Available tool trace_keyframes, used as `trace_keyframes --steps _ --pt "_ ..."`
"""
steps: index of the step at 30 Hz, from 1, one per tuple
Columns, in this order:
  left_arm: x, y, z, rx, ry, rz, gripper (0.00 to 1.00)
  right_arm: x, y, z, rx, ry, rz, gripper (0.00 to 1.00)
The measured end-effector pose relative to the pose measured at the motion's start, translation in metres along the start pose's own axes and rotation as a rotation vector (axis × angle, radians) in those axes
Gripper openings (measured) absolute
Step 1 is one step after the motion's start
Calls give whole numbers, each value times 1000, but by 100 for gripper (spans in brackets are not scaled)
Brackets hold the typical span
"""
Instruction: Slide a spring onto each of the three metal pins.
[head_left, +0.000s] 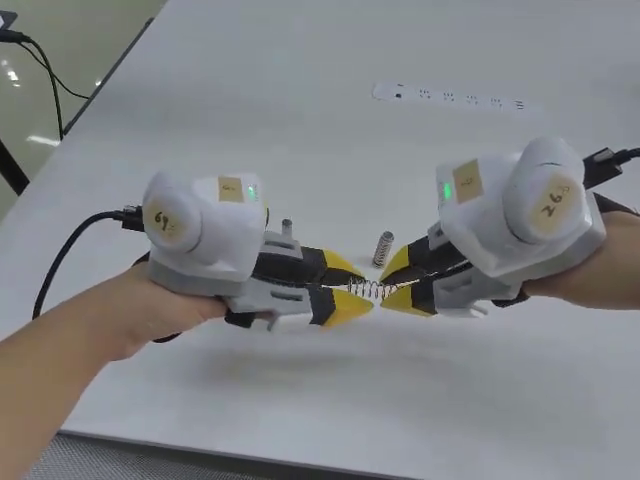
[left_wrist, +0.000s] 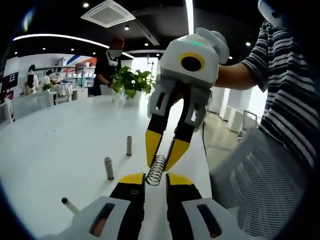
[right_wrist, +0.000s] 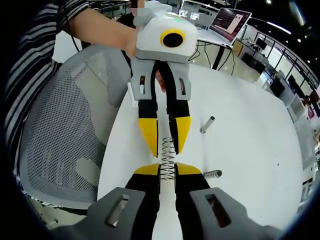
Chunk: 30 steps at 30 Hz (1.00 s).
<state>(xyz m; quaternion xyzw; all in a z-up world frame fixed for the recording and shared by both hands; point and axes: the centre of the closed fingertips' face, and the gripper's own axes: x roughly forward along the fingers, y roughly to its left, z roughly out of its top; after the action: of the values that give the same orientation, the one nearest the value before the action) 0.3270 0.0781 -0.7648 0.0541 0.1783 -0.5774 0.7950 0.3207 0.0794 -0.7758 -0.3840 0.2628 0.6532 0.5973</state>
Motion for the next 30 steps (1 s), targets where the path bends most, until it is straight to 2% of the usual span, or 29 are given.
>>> trace_keyframes --steps 17,30 --pt "-4 -5 4 -2 -18 -24 3 -2 4 3 -17 -10 16 7" --pt "-6 -9 4 -10 -14 -57 2 -2 6 4 46 -40 9 10"
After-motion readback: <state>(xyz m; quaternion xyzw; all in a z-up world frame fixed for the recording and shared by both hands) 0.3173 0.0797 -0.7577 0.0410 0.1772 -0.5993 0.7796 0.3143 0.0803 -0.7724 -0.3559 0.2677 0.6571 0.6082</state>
